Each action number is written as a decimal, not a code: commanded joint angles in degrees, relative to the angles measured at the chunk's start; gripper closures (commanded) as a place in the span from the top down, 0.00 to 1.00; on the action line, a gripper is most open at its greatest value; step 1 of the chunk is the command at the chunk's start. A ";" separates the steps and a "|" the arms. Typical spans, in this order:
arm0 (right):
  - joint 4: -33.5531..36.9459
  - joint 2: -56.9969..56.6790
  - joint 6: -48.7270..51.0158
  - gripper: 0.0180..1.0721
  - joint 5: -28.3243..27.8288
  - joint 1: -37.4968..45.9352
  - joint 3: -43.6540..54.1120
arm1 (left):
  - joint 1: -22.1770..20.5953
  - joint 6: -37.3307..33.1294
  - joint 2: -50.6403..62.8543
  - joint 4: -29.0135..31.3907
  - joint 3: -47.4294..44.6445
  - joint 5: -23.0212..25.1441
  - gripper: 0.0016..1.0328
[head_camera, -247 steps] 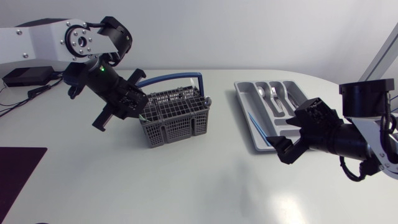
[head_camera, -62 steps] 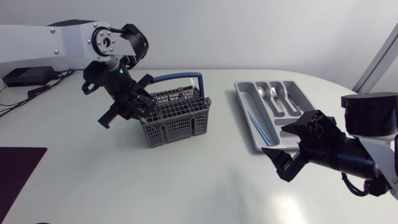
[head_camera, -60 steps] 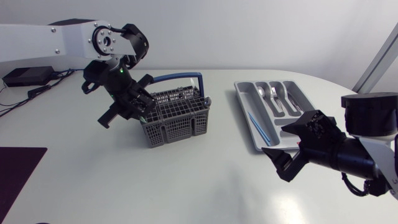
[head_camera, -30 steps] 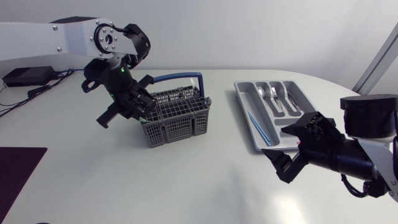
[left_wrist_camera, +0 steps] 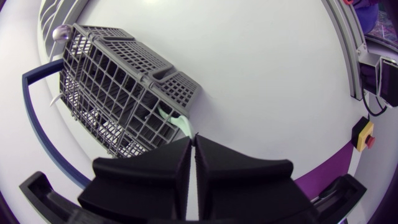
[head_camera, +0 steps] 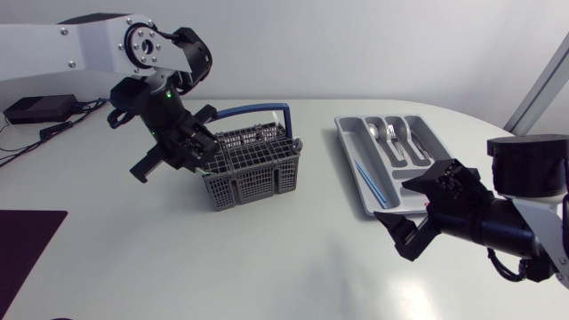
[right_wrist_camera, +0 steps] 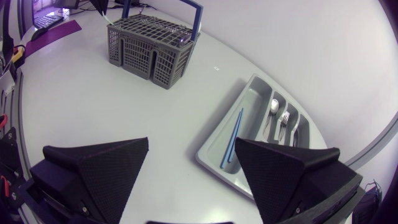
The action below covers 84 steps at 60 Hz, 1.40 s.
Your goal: Unload the cutlery basket into the drawer organizer.
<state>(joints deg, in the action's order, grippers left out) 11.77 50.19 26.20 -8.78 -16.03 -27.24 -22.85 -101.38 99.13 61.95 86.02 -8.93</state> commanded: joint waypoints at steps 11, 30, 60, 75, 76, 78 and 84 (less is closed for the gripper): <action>-0.34 -0.71 0.44 0.95 0.25 -0.23 1.76 | -0.79 -0.13 -1.22 5.28 4.16 0.40 0.03; -0.34 -0.89 0.44 0.95 0.25 -0.23 2.02 | -0.97 -0.04 -0.34 11.17 8.90 0.75 0.03; -0.26 -1.24 0.61 0.95 0.25 -0.32 2.11 | -1.76 0.31 -0.96 19.08 12.60 1.99 0.03; -0.08 -1.24 0.44 0.95 0.25 -1.11 2.02 | -1.41 0.31 -2.10 21.63 13.30 1.99 0.03; -0.08 -1.24 0.44 0.95 0.25 -1.19 2.02 | -1.41 0.31 -2.19 21.63 13.30 1.99 0.03; -0.08 -1.24 0.52 0.95 0.25 -1.19 2.02 | -1.32 0.22 -2.54 21.72 13.21 1.99 0.03; 0.18 -1.50 0.44 0.95 0.43 -1.46 2.02 | -1.23 0.22 -3.24 21.63 13.47 2.07 0.03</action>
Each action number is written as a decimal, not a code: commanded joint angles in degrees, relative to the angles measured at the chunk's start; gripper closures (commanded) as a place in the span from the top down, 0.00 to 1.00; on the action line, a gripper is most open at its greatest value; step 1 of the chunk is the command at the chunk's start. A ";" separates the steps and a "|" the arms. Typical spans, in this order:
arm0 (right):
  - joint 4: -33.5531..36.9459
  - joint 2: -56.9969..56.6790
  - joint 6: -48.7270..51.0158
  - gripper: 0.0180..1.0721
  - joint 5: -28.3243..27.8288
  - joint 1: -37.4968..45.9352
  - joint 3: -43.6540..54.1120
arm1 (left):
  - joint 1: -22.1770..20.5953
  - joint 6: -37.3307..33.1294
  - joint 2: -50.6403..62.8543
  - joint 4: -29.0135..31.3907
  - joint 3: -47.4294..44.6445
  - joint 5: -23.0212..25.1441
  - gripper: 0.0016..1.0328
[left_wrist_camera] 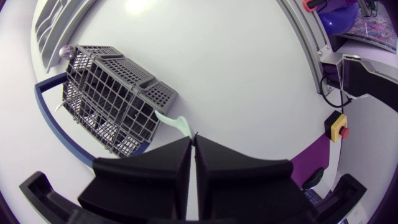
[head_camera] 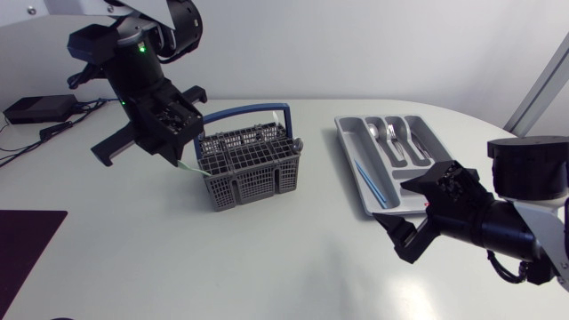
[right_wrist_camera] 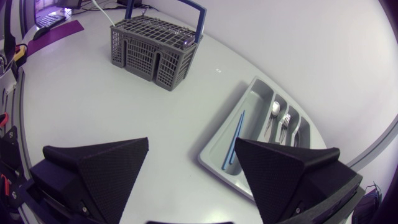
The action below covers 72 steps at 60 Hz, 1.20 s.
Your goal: Unload the cutlery basket into the drawer organizer.
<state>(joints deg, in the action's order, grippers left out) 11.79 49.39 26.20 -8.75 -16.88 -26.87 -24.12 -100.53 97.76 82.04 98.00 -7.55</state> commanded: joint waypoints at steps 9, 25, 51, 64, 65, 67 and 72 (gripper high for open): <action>0.34 -0.87 0.44 0.95 0.40 -0.61 1.82 | 0.13 -0.54 -3.36 1.54 1.41 0.87 0.03; 0.60 -1.40 0.44 0.95 0.67 -1.22 1.74 | 0.74 -0.54 -6.26 0.84 -0.09 0.87 0.03; 1.30 -4.91 0.52 0.95 1.99 -3.77 2.18 | -0.49 0.60 -12.41 -3.99 -6.15 5.79 0.03; 3.76 -7.90 0.70 0.89 1.72 -12.65 1.38 | -7.43 5.61 -16.02 -11.64 -11.95 12.03 0.03; 3.76 -8.08 0.70 0.89 1.72 -13.35 1.38 | -7.87 5.87 -16.10 -12.25 -12.21 12.74 0.03; 3.76 -8.34 0.70 0.89 1.72 -14.84 1.21 | -8.66 6.40 -16.10 -12.61 -12.48 13.79 0.03; 3.59 -8.17 0.79 0.86 1.81 -18.89 0.51 | -10.86 7.89 -15.84 -14.28 -13.53 16.16 0.03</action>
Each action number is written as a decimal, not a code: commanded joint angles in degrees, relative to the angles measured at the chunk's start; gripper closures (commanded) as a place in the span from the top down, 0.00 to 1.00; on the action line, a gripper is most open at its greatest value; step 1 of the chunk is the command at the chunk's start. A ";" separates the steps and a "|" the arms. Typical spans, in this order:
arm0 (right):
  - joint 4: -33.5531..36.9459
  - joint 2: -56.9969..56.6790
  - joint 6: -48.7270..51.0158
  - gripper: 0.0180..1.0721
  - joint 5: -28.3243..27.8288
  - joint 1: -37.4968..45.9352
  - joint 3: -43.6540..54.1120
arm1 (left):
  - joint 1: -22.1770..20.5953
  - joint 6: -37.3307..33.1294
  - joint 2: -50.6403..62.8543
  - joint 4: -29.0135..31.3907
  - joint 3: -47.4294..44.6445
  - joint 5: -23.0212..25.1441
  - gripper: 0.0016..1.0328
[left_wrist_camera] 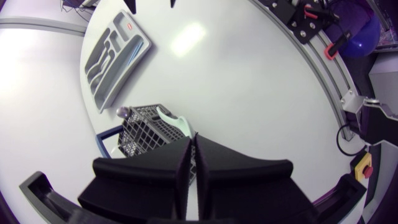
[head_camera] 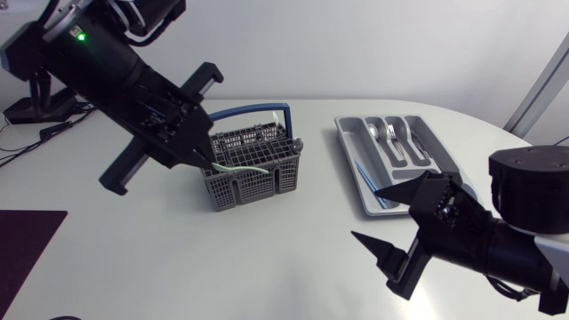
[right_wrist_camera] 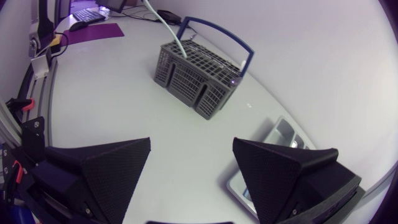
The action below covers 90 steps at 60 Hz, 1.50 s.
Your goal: Unload the cutlery basket into the drawer organizer.
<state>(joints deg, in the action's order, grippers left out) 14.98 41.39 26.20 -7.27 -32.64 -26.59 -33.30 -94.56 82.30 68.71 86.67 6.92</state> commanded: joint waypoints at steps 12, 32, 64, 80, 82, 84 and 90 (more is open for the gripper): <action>-0.13 3.88 2.72 0.81 0.94 -9.72 -2.85 | -6.08 3.86 1.55 -3.49 -3.88 5.04 0.03; -5.84 9.33 4.92 0.71 1.29 -11.57 -5.40 | -9.68 5.00 4.45 -3.67 -3.27 9.78 0.03; -12.96 15.39 8.52 0.33 4.45 -15.87 -5.49 | -11.17 5.44 8.75 -3.84 -0.10 12.59 0.03; -15.42 16.62 9.31 0.26 6.30 -16.93 -4.08 | -11.17 5.79 9.37 -3.84 1.13 12.86 0.03; -15.69 16.62 9.31 0.22 6.56 -17.01 -4.00 | -11.09 5.79 9.46 -3.84 1.22 12.86 0.03; -15.77 16.53 9.31 0.16 6.65 -17.28 -3.91 | -11.00 5.79 9.46 -3.84 1.22 12.86 0.03; -16.13 16.36 9.40 0.05 7.09 -17.37 -3.38 | -10.91 5.88 9.54 -3.84 1.22 12.86 0.03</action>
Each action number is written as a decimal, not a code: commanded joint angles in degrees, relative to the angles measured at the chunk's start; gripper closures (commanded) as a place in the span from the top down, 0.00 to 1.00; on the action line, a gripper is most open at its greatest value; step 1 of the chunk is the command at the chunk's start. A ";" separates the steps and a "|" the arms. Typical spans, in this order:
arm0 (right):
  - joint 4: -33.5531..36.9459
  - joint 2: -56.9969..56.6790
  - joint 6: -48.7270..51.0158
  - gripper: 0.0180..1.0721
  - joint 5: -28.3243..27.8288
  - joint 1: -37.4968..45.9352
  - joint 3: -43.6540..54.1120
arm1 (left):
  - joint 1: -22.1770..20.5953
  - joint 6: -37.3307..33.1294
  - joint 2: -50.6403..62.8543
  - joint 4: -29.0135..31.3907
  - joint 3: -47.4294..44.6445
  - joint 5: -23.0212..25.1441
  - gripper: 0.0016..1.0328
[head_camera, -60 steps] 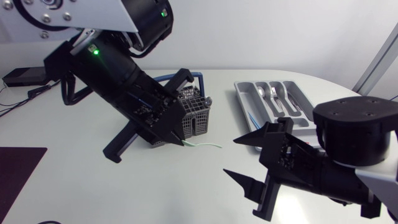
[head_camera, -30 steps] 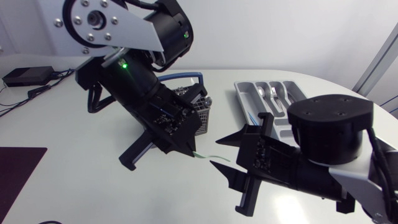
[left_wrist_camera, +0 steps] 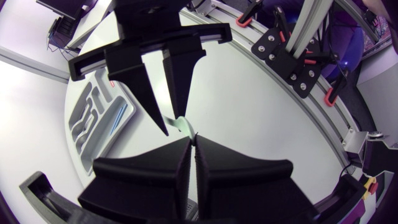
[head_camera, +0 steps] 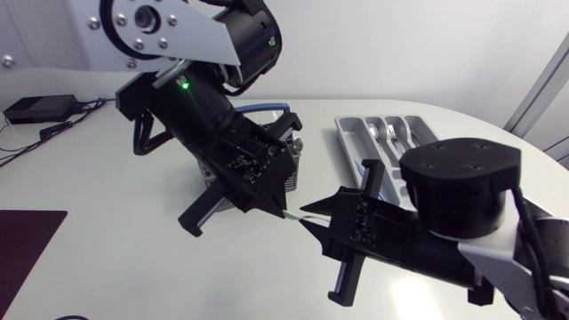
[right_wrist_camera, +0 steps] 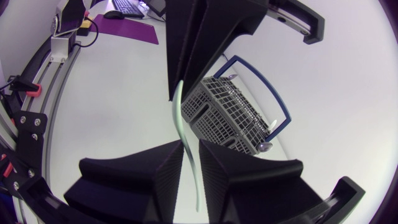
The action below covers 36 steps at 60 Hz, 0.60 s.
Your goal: Unload the cutlery basket into the drawer organizer.
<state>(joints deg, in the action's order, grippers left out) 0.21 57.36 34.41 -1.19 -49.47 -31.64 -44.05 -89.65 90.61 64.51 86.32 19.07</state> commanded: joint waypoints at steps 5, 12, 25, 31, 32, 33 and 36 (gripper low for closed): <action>-1.79 0.38 1.27 0.05 2.16 -0.54 2.02 | 0.02 0.96 1.59 0.35 1.48 0.71 0.03; -1.70 -0.06 1.36 0.05 2.16 -0.54 2.55 | 0.20 0.96 1.85 0.35 1.83 0.62 0.05; -1.44 -1.55 2.24 0.05 2.16 -0.45 4.13 | 2.13 2.20 2.47 -1.41 3.41 0.35 0.59; -1.09 -3.57 3.47 0.05 2.07 0.17 5.53 | 3.80 2.99 3.44 -1.49 5.26 0.27 0.97; -1.09 -3.84 3.64 0.05 1.98 0.34 5.80 | 4.15 3.25 3.79 -1.49 5.79 0.27 0.97; -1.09 -4.19 3.82 0.05 1.98 0.61 6.06 | 4.41 3.51 4.05 -1.49 6.05 0.18 0.97; -1.09 -5.07 4.70 0.05 1.72 1.92 7.03 | 5.38 4.22 4.67 -2.20 6.84 0.18 0.97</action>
<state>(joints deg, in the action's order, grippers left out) -0.45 54.02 36.91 0.40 -49.15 -27.05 -40.32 -87.24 93.27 63.00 90.28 19.07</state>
